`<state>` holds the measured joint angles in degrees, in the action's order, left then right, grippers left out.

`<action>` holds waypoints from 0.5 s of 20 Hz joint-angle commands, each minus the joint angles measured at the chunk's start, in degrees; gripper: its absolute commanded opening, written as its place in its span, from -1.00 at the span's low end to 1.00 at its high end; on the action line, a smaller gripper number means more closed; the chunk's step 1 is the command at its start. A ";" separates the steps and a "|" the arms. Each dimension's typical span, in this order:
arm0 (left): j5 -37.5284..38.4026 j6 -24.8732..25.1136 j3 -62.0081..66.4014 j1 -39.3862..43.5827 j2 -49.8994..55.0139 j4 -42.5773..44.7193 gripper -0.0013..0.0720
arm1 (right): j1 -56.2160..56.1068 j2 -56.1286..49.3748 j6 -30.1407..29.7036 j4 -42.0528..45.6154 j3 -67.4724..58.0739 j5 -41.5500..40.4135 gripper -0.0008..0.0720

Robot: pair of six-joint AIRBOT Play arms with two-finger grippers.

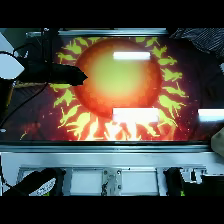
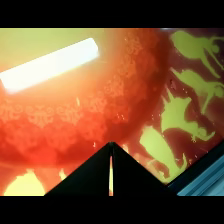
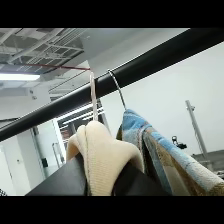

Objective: Fold the clothes and pants, and hang the long-sleeved shirts on hangers.

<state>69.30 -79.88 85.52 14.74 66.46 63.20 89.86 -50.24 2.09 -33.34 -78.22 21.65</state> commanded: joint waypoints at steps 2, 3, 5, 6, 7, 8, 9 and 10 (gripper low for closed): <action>-0.55 -0.02 0.07 -0.07 0.02 0.02 -0.91 | -0.04 -0.11 4.15 6.86 -0.02 1.40 -0.90; -0.52 -0.02 0.07 -0.07 0.02 0.02 -0.91 | -0.04 -0.11 4.15 6.82 -0.02 1.99 -0.86; -0.50 0.00 0.07 -0.07 0.02 0.02 -0.91 | -0.04 0.00 4.15 6.78 -0.02 2.91 -0.63; -0.50 -0.02 0.07 -0.07 0.02 0.02 -0.91 | -0.04 0.13 4.15 6.75 -0.02 3.02 -0.04; -0.50 0.00 0.07 -0.07 0.02 0.02 -0.91 | -0.04 0.31 4.17 6.75 -0.02 3.02 0.36; -0.50 0.00 0.07 -0.07 0.02 0.04 -0.91 | -0.04 0.52 4.15 6.78 -0.02 3.02 0.42; -0.50 0.00 0.07 -0.07 0.02 0.04 -0.91 | -0.04 0.92 4.17 6.54 -0.02 3.02 0.41; -0.50 0.00 0.07 -0.07 0.02 0.04 -0.91 | 0.02 1.64 4.15 5.46 -0.02 2.99 0.41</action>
<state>68.82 -79.88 85.54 14.72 66.46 63.20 89.86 -49.60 6.02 -27.16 -78.22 24.25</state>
